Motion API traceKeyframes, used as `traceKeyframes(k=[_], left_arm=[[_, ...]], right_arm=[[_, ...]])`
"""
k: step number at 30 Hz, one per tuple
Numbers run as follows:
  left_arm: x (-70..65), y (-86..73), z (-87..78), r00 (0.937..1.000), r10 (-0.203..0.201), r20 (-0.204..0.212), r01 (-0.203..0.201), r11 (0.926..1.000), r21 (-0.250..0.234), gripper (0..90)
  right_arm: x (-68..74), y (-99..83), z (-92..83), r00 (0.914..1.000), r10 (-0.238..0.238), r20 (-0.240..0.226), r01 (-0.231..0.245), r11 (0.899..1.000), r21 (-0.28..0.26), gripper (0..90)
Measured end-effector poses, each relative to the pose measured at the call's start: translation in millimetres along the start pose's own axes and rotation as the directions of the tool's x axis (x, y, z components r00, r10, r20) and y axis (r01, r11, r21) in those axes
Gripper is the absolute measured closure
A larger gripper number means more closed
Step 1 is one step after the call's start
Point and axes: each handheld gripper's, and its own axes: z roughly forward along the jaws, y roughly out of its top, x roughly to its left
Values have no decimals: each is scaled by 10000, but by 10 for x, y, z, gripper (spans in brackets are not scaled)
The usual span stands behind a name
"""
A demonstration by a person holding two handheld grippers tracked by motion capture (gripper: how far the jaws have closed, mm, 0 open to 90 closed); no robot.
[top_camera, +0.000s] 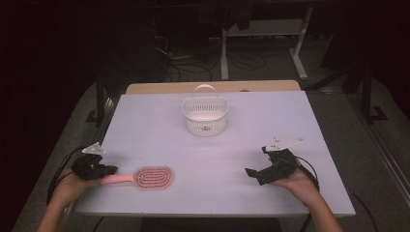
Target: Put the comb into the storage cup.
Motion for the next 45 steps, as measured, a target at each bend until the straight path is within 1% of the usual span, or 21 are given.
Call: traceKeyframes(k=[7,11,16,20,24,26,29,30,31,33,35,37,38,40,41,42,44,45], left_arm=[[-56,-73,-33,9999,-35,136,36,9999,-98,900],[-93,-114,-55,9999,-77,146,79,9999,-124,900],[-160,-175,-78,9994,-204,265,210,9995,-235,900],[-220,-222,-103,9994,-194,299,201,9995,-223,900],[-239,-243,-112,9992,-211,336,220,9994,-266,900],[-229,-220,-120,9992,-193,351,207,9989,-423,900],[-216,-125,-170,9991,-138,413,176,9953,-953,900],[-219,-78,-195,9988,-57,477,111,9934,-1138,900],[-223,-22,-224,9987,70,503,-7,9923,-1241,875],[-251,97,-272,9979,169,626,-62,9858,-1680,831],[-284,223,-313,9957,328,871,-133,9765,-2151,775],[-338,345,-332,9926,497,1108,-192,9652,-2607,729],[-370,402,-331,9913,542,1201,-186,9598,-2800,686],[-438,506,-314,9877,713,1393,-247,9499,-3116,640],[-466,554,-301,9861,808,1454,-293,9447,-3266,597],[-504,597,-284,9838,841,1581,-254,9395,-3416,572],[-575,675,-243,9803,1029,1687,-324,9260,-3762,495],[-606,709,-219,9776,1139,1770,-370,9208,-3883,461]], right_arm=[[4,1,0,10000,-3,-10,3,10000,11,0],[4,0,-2,10000,32,8,-32,10000,6,0],[8,1,0,10000,-24,-14,24,10000,20,0],[6,1,-13,10000,-16,-2,16,10000,-35,0],[6,2,-16,10000,-5,-1,5,10000,-65,0],[7,3,-14,10000,-27,1,27,10000,-50,0],[8,8,-12,10000,-28,-5,28,10000,-57,0],[9,9,-13,10000,-26,-2,26,10000,-65,0],[10,10,-15,10000,-22,-5,22,10000,-73,0],[7,10,-17,10000,-18,-6,18,10000,-74,0],[4,9,-22,10000,-5,1,5,10000,-90,0],[2,8,-27,10000,2,-6,-2,9999,-119,0],[1,7,-29,10000,4,-4,-4,9999,-128,0],[-2,6,-32,10000,28,-8,-29,9999,-129,0],[-3,6,-32,10000,30,-12,-30,9999,-136,0],[-3,7,-32,10000,16,-18,-16,9999,-140,0],[-1,8,-32,10000,6,-40,-7,9999,-156,0],[-1,8,-32,10000,8,-50,-9,9999,-159,0]])
